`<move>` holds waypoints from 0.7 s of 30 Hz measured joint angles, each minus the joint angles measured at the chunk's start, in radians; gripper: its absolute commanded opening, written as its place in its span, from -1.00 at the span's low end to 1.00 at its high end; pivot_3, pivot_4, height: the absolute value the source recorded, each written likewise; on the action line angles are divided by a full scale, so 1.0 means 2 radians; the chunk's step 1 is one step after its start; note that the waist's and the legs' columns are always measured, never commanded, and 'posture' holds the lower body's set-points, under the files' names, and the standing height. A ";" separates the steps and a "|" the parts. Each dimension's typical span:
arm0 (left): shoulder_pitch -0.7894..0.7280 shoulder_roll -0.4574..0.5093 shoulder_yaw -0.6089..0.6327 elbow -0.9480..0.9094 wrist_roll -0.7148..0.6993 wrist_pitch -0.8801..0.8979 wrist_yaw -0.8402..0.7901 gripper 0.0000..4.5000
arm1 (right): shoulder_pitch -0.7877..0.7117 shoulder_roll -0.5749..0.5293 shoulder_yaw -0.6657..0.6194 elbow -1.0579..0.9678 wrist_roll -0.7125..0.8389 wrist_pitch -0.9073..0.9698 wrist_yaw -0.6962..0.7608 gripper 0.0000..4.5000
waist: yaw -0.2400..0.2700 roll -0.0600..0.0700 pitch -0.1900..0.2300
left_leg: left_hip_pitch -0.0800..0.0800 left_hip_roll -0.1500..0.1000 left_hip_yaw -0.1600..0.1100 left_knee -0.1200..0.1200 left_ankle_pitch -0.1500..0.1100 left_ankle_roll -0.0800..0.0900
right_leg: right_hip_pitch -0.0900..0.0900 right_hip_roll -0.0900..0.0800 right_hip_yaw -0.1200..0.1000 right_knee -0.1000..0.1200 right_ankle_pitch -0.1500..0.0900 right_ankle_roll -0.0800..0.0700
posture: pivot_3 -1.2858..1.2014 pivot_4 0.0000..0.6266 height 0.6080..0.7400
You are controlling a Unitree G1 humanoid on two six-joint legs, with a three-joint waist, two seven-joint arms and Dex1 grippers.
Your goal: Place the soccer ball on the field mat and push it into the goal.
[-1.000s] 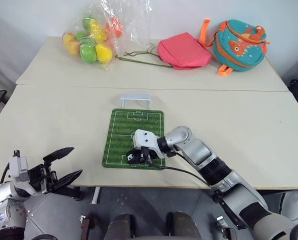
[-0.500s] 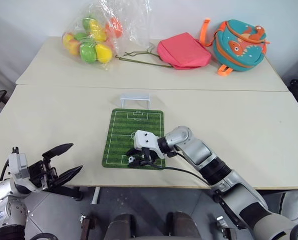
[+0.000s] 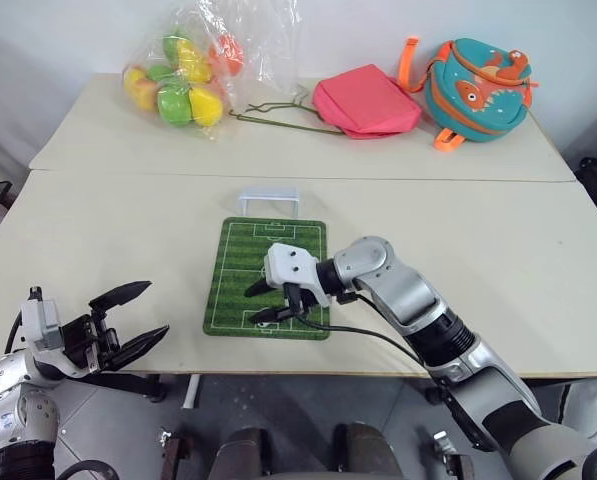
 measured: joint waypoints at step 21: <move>-0.011 0.008 -0.002 0.016 0.004 0.020 -0.024 1.00 | 0.065 -0.014 0.043 -0.007 0.009 0.028 -0.022 -0.98 | 0.001 -0.001 0.000 | 0.000 -0.001 0.000 0.000 0.000 0.000 | 0.000 0.000 0.000 0.000 0.000 0.000 | 0.03 -0.52 1.00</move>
